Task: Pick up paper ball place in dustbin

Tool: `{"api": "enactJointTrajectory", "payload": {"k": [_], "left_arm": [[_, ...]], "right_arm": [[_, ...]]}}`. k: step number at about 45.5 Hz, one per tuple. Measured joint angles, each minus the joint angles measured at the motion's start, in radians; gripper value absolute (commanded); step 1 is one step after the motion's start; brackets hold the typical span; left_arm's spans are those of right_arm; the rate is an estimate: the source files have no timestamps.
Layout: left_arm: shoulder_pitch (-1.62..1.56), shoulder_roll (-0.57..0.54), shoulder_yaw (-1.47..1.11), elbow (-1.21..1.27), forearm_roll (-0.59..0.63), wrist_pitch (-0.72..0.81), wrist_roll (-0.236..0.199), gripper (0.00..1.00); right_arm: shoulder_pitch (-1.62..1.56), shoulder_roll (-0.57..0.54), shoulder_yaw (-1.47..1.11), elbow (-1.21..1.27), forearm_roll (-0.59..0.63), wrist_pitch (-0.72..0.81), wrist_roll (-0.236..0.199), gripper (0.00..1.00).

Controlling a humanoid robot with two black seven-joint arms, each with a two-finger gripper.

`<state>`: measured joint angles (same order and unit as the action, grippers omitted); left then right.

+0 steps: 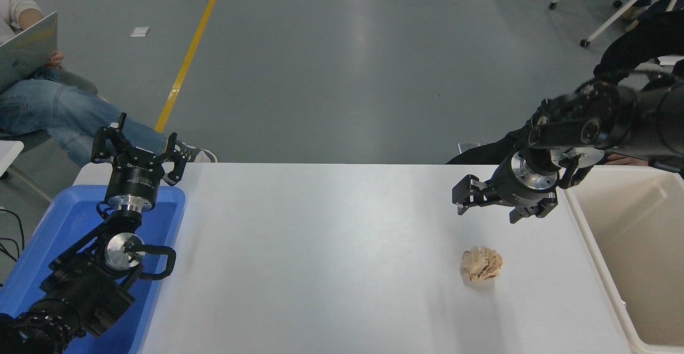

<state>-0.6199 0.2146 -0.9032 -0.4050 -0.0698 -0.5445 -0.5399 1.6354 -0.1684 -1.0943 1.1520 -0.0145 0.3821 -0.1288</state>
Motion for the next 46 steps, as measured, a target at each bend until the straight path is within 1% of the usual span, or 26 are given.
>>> {"api": "enactJointTrajectory", "payload": {"k": [8, 14, 17, 21, 27, 36, 46], "left_arm": [[0.0, 0.0, 0.0, 0.0, 0.0, 0.0, 0.0, 0.99], [0.0, 0.0, 0.0, 0.0, 0.0, 0.0, 0.0, 0.99], [0.0, 0.0, 0.0, 0.0, 0.0, 0.0, 0.0, 0.99], [0.0, 0.0, 0.0, 0.0, 0.0, 0.0, 0.0, 0.99], [0.0, 0.0, 0.0, 0.0, 0.0, 0.001, 0.0, 0.99], [0.0, 0.0, 0.0, 0.0, -0.001, 0.001, 0.0, 0.99], [0.0, 0.0, 0.0, 0.0, -0.001, 0.001, 0.0, 0.99]], "right_arm": [[-0.103, 0.03, 0.021, -0.024, -0.058, -0.057, -0.002, 0.96], [-0.167, 0.048, 0.03, -0.069, -0.08, -0.084, -0.004, 0.96], [-0.198, 0.055, 0.033, -0.095, -0.087, -0.095, -0.007, 0.94], [-0.231, 0.062, 0.036, -0.13, -0.094, -0.108, -0.012, 0.93], [-0.269, 0.068, 0.037, -0.173, -0.102, -0.129, -0.032, 0.93], [-0.3, 0.072, 0.038, -0.212, -0.131, -0.152, -0.077, 0.93], [-0.324, 0.074, 0.054, -0.229, -0.148, -0.165, -0.1, 0.93]]}}
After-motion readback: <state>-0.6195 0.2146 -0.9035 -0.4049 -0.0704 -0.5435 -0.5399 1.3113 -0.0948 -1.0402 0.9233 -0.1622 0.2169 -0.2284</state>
